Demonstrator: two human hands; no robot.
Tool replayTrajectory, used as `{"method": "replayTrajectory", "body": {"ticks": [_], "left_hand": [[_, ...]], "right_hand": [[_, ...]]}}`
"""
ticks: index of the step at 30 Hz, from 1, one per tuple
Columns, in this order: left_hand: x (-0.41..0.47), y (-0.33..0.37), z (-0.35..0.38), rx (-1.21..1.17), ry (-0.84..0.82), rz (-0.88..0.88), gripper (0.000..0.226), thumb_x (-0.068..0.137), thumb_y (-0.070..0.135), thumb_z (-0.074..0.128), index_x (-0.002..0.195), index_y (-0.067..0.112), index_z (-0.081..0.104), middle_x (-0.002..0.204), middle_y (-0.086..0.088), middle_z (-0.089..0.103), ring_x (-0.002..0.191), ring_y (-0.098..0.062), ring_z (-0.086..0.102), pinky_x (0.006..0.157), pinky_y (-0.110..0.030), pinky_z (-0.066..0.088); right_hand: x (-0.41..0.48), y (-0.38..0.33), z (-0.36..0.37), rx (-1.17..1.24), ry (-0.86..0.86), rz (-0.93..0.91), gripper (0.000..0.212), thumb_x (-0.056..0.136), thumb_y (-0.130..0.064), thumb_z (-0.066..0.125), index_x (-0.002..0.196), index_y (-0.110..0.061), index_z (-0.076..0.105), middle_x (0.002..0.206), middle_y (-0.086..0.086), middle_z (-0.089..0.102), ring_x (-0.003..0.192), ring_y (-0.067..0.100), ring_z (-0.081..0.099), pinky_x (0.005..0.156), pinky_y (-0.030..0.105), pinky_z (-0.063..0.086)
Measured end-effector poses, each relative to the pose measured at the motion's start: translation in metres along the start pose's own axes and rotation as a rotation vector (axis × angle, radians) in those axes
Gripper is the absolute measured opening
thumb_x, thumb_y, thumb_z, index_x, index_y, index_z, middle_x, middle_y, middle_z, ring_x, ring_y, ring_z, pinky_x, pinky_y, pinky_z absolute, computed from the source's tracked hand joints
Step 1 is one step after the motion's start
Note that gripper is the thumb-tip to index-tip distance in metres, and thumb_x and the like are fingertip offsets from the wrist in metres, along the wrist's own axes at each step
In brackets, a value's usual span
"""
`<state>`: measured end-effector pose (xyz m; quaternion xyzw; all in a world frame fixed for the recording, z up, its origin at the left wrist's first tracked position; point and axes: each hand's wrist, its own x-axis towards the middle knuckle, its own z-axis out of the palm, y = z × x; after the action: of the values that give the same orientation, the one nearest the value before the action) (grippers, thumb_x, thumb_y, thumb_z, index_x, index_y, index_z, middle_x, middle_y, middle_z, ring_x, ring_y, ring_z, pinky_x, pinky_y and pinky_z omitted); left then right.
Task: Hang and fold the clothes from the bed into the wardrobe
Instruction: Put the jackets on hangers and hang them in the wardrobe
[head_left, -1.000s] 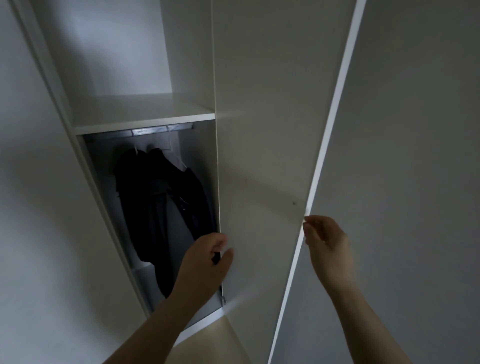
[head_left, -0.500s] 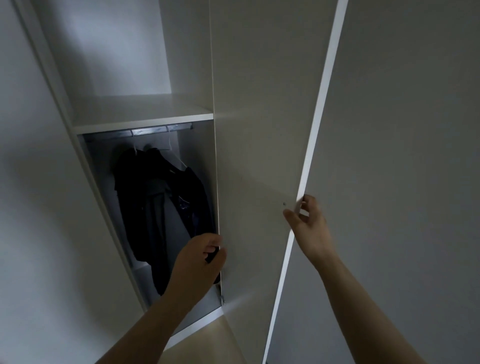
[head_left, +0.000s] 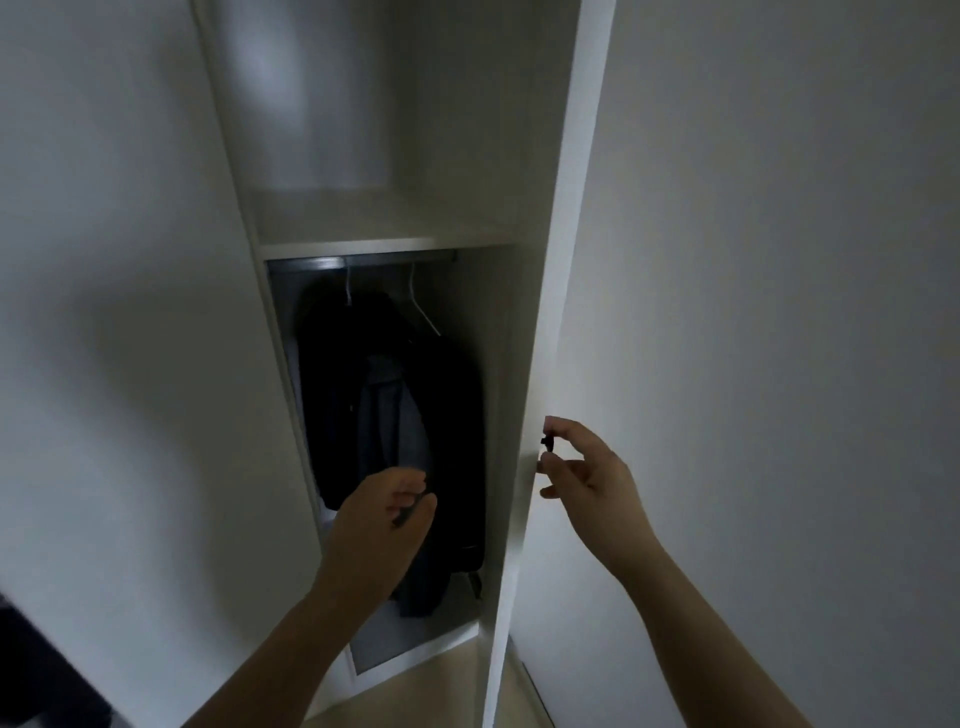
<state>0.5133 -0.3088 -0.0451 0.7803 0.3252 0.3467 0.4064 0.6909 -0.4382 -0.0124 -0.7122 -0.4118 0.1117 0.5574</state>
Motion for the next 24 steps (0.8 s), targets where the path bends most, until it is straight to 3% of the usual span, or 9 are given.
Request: {"method": "replayTrajectory", "body": {"ticks": [3,10,15,24], "left_hand": [[0.0,-0.013,-0.027,-0.001,0.026,-0.015,0.022,0.088,0.018,0.066,0.11,0.019,0.063,0.103,0.004,0.066,0.096,-0.011,0.063,0.088,-0.034,0.053],[0.003,-0.049,-0.093,0.092,0.115,0.002,0.025,0.089,0.021,0.063,0.114,0.016,0.063,0.105,0.004,0.065,0.094,-0.008,0.063,0.088,-0.03,0.053],[0.004,-0.071,-0.124,0.13,0.179,-0.042,0.022,0.089,0.024,0.063,0.111,0.02,0.063,0.103,0.008,0.064,0.094,-0.007,0.062,0.086,-0.031,0.053],[0.033,-0.098,-0.158,0.188,0.349,-0.115,0.021,0.088,0.023,0.065,0.108,0.025,0.063,0.101,0.011,0.065,0.092,-0.005,0.062,0.082,-0.026,0.053]], "right_hand": [[0.006,-0.011,0.03,0.03,-0.056,-0.037,0.027,0.096,-0.017,0.057,0.107,-0.042,0.058,0.117,-0.015,0.059,0.09,0.007,0.068,0.074,0.015,0.055],[0.033,-0.038,0.114,-0.157,-0.026,-0.203,0.013,0.094,-0.019,0.06,0.106,-0.021,0.064,0.105,-0.012,0.065,0.086,0.006,0.064,0.077,0.016,0.051],[0.059,-0.05,0.161,-0.243,-0.072,-0.272,0.011,0.093,-0.012,0.06,0.1,-0.014,0.069,0.096,-0.004,0.067,0.084,0.013,0.062,0.081,0.027,0.051],[0.12,-0.05,0.229,-0.208,-0.198,-0.304,0.01,0.094,-0.017,0.06,0.094,-0.015,0.07,0.086,-0.002,0.068,0.077,0.012,0.063,0.077,0.024,0.053]]}}
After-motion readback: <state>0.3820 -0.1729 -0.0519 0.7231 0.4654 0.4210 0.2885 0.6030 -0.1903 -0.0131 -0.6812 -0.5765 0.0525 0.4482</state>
